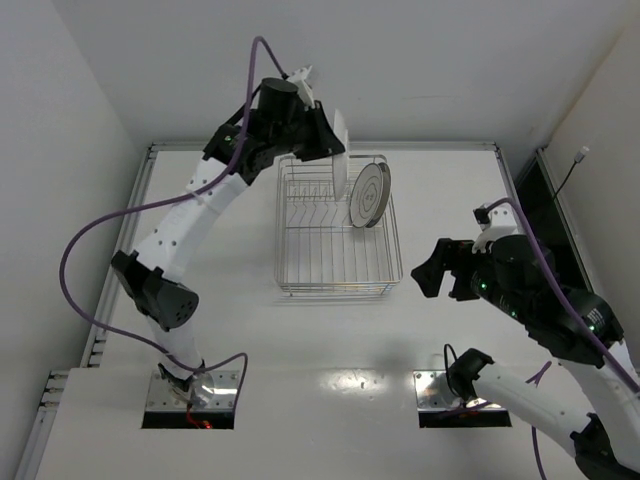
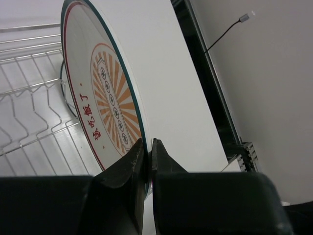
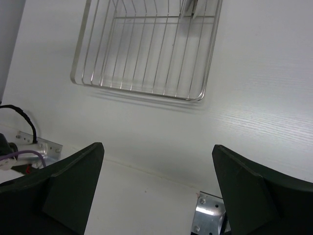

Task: Load the plates into the dish rack

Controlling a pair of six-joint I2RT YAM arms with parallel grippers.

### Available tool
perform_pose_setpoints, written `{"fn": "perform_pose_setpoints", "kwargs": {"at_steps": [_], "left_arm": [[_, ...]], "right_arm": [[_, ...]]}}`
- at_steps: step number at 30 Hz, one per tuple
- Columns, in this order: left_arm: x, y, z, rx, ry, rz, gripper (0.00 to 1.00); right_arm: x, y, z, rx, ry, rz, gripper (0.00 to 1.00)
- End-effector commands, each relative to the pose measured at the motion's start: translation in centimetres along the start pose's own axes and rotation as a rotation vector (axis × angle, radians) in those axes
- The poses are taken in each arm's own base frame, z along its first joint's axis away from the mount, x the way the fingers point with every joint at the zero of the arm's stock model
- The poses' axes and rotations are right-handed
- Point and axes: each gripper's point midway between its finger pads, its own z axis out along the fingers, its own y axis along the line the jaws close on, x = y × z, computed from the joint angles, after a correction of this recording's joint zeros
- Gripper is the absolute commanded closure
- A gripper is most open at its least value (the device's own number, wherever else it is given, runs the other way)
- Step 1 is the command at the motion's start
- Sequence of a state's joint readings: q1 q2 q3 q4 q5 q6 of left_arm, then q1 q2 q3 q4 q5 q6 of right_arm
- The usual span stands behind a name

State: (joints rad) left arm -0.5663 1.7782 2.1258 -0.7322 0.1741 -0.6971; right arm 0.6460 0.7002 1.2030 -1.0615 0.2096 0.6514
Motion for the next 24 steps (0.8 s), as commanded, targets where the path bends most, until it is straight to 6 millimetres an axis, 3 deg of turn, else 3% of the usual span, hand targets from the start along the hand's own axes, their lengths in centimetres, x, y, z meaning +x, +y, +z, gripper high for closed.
{"fn": "perform_pose_setpoints", "kwargs": {"at_steps": [1,14,18,24], "left_arm": [[-1.0,-2.6,2.4,0.129,-0.033,-0.007,1.00],[3.1,0.7,7.9,0.113,0.039,-0.063,1.00],[3.8,0.2,8.7,0.120,0.040,-0.076,1.00],[4.1,2.0,9.6,0.050,0.023,-0.092,1.00]], "right_arm": [[0.3,-0.2,-0.1,-0.001,-0.008,-0.004,0.09],[1.7,-0.4,-0.2,-0.026,0.010,-0.005,0.09],[2.1,-0.7,-0.5,-0.021,0.019,-0.007,0.09],[2.5,-1.0,-0.8,-0.016,0.028,-0.009,0.09]]}}
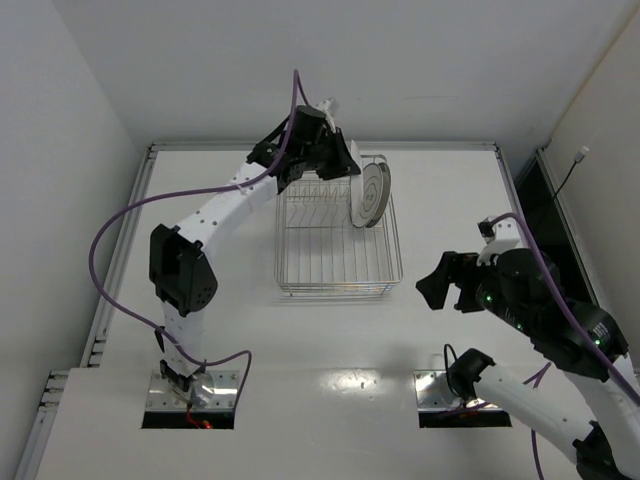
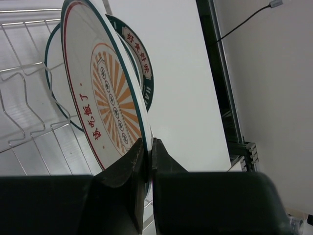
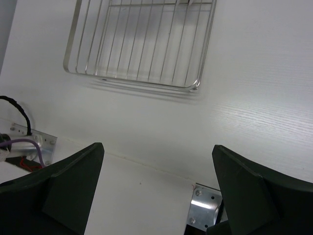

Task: Load the plates into the dish rack

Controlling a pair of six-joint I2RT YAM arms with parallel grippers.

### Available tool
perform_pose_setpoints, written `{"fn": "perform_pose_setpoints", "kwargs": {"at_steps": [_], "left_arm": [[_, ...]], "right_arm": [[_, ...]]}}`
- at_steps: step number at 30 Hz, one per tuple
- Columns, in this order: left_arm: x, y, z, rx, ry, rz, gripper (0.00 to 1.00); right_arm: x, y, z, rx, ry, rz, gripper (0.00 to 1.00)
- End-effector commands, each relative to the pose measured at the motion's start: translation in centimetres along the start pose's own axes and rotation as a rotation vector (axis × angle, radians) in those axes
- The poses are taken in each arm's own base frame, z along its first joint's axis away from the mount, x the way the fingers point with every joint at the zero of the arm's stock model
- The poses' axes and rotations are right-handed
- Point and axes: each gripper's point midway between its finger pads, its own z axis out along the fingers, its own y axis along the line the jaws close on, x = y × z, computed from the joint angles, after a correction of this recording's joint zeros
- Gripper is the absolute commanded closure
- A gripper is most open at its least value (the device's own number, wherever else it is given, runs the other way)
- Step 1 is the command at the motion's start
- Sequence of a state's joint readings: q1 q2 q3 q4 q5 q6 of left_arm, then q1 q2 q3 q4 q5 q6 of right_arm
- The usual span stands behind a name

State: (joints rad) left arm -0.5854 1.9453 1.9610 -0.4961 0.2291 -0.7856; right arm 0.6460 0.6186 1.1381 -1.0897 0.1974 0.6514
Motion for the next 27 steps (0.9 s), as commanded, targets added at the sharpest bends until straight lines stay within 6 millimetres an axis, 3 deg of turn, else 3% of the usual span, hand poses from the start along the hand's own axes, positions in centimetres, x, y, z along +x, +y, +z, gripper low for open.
{"fn": "perform_pose_setpoints", "kwargs": {"at_steps": [1,7,12,18,21,22,23,24,25,27], "left_arm": [[-1.8,-1.5,0.2,0.043,-0.093,0.000,1.00],[0.0,1.3,1.7,-0.032,-0.068,-0.026,1.00],[0.4,2.1,2.5,-0.044,-0.067,-0.039,1.00],[2.1,4.7,4.1,-0.118,-0.026,-0.062,1.00],[2.7,5.1,4.1,-0.131,-0.012,-0.074,0.84],[2.5,5.2,4.1,-0.139,-0.019,-0.074,0.68],[2.4,5.0,4.0,-0.140,-0.019,-0.091,0.62],[2.0,4.4,3.9,-0.123,-0.025,-0.098,0.56],[1.4,3.7,3.4,-0.110,-0.039,-0.095,0.43],[0.4,2.4,2.6,-0.080,-0.055,-0.090,0.32]], "right_arm": [[0.4,0.1,-0.1,-0.010,0.013,-0.007,0.09],[0.7,-0.1,-0.6,-0.006,0.021,0.001,0.09],[0.9,-0.1,-0.8,-0.015,0.026,0.001,0.09],[0.4,0.2,-1.9,-0.030,0.018,0.013,0.08],[0.4,0.4,-1.9,-0.034,0.030,0.011,0.08],[0.6,0.2,-2.0,-0.030,0.038,0.010,0.08],[0.7,0.3,-1.7,-0.024,0.047,0.008,0.08],[0.5,0.5,-1.9,-0.037,0.044,0.010,0.08],[0.5,0.5,-1.9,-0.037,0.044,0.010,0.08],[0.5,0.5,-2.0,-0.033,0.050,0.009,0.08]]}}
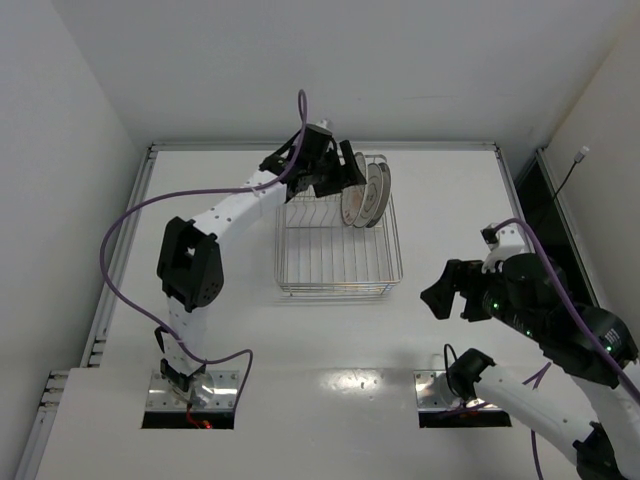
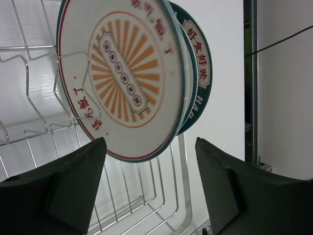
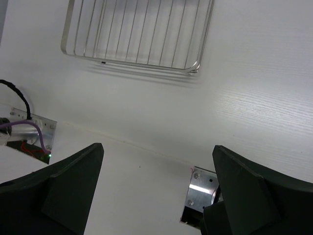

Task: Load the plates into the dish rack

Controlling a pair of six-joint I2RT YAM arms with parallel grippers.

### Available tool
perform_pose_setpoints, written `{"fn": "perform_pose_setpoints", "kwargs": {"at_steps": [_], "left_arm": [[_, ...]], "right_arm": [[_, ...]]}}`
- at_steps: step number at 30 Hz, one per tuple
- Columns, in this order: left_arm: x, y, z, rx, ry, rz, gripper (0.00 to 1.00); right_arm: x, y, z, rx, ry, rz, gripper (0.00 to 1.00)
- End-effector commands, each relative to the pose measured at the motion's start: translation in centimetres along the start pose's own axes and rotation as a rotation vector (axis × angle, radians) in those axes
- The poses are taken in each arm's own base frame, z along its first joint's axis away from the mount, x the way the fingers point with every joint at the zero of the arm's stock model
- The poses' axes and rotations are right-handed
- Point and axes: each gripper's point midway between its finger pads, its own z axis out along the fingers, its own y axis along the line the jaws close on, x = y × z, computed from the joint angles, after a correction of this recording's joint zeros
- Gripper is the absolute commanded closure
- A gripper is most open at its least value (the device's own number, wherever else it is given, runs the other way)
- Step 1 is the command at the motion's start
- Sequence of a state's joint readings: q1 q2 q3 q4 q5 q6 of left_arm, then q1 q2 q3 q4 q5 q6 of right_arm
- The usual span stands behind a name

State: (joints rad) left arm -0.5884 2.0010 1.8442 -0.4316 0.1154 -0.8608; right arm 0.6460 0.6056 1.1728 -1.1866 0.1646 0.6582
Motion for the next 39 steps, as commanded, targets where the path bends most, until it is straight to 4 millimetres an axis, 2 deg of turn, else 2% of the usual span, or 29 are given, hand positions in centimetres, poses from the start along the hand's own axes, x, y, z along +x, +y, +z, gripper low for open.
{"fn": "perform_pose_setpoints", "kwargs": {"at_steps": [1,2,3,5,6,8,9,12,13,15,16,19,20,21,22,23,24,25,26,27,28,30,32,33,34,36,39], "left_arm": [[-2.2,-3.4,-1.9,0.072,-0.051,-0.003,0.28],[-2.5,-3.6,-2.2,0.074,-0.053,-0.002,0.20],[-3.1,-4.3,-2.8,0.086,-0.065,0.009,0.19],[-2.6,-4.6,-3.8,0.088,-0.031,0.007,0.19],[-3.2,-4.8,-4.5,0.100,-0.041,0.005,0.19],[-3.7,-4.4,-6.2,0.089,-0.068,0.013,0.19],[-4.2,-4.8,-8.7,0.100,-0.108,0.041,0.19],[-5.9,-4.5,-13.1,0.058,-0.216,0.091,0.15],[-6.9,-5.1,-16.1,0.063,-0.272,0.152,0.15],[-7.0,-3.7,-18.2,0.000,-0.306,0.217,0.14],[-7.2,-4.0,-20.7,0.001,-0.341,0.287,0.13],[-6.3,-0.5,-23.1,-0.125,-0.365,0.328,0.13],[-6.6,-0.3,-25.9,-0.131,-0.427,0.319,0.13],[-5.3,1.5,-25.7,-0.168,-0.413,0.330,0.13],[-4.9,2.3,-26.5,-0.176,-0.433,0.327,0.13],[-5.6,1.7,-29.6,-0.130,-0.538,0.323,0.11],[-3.7,4.0,-28.6,-0.156,-0.520,0.324,0.11],[-3.1,5.1,-29.9,-0.139,-0.591,0.341,0.10],[-3.8,4.6,-30.3,-0.128,-0.630,0.350,0.08],[-2.3,6.1,-31.0,-0.120,-0.650,0.365,0.08],[-2.4,6.7,-31.7,-0.130,-0.698,0.382,0.05],[-0.6,8.8,-32.2,-0.141,-0.709,0.389,0.05],[0.5,9.6,-32.1,-0.134,-0.706,0.400,0.04],[1.5,10.5,-31.3,-0.139,-0.679,0.420,0.04],[1.8,10.7,-31.7,-0.132,-0.691,0.418,0.04],[2.7,11.3,-31.1,-0.126,-0.668,0.426,0.04],[2.9,11.5,-31.6,-0.125,-0.682,0.444,0.04]], "right_arm": [[-0.8,0.9,-0.6,-0.029,-0.008,0.018,0.08],[-1.1,1.0,-0.8,-0.033,-0.016,0.019,0.08],[-0.9,0.9,-0.8,-0.029,-0.008,0.018,0.08],[-1.2,0.8,-1.1,-0.019,-0.012,0.018,0.08],[-1.0,0.7,-1.1,-0.013,-0.003,0.016,0.08],[-1.6,0.5,-1.5,0.005,-0.021,0.017,0.07],[-1.7,0.5,-1.9,0.004,-0.022,0.017,0.05],[-1.9,0.0,-2.4,0.029,-0.031,0.017,0.00],[-2.0,-0.3,-2.4,0.041,-0.038,0.017,0.00],[-1.8,-0.4,-2.1,0.051,-0.021,0.003,0.00],[-1.8,-0.4,-2.1,0.051,-0.021,0.003,0.00],[-1.9,-0.5,-2.1,0.059,-0.025,0.003,0.00],[-2.1,-0.4,-2.1,0.054,-0.033,0.004,0.00],[-1.8,-0.6,-2.0,0.056,-0.031,0.004,0.00],[-2.0,-0.5,-2.2,0.047,-0.046,0.007,0.00],[-2.0,-0.4,-2.2,0.047,-0.047,0.016,0.00],[-2.0,-0.4,-2.2,0.047,-0.047,0.016,0.00],[-2.0,-0.4,-2.2,0.047,-0.047,0.016,0.00],[-2.0,-0.4,-2.2,0.047,-0.047,0.016,0.00],[-1.9,-0.7,-2.2,0.062,-0.042,0.023,0.00],[-1.6,-0.8,-1.9,0.071,-0.026,0.020,0.00],[-1.2,-1.2,-1.7,0.089,-0.014,0.016,0.00],[-0.9,-1.3,-1.4,0.096,-0.002,0.014,0.00],[-0.4,-1.6,-1.2,0.106,0.016,0.010,0.00],[-0.2,-1.8,-0.8,0.125,0.025,0.017,0.00],[0.2,-2.0,-0.5,0.140,0.051,0.011,0.00],[0.7,-2.2,-0.2,0.162,0.087,0.003,0.00]]}}
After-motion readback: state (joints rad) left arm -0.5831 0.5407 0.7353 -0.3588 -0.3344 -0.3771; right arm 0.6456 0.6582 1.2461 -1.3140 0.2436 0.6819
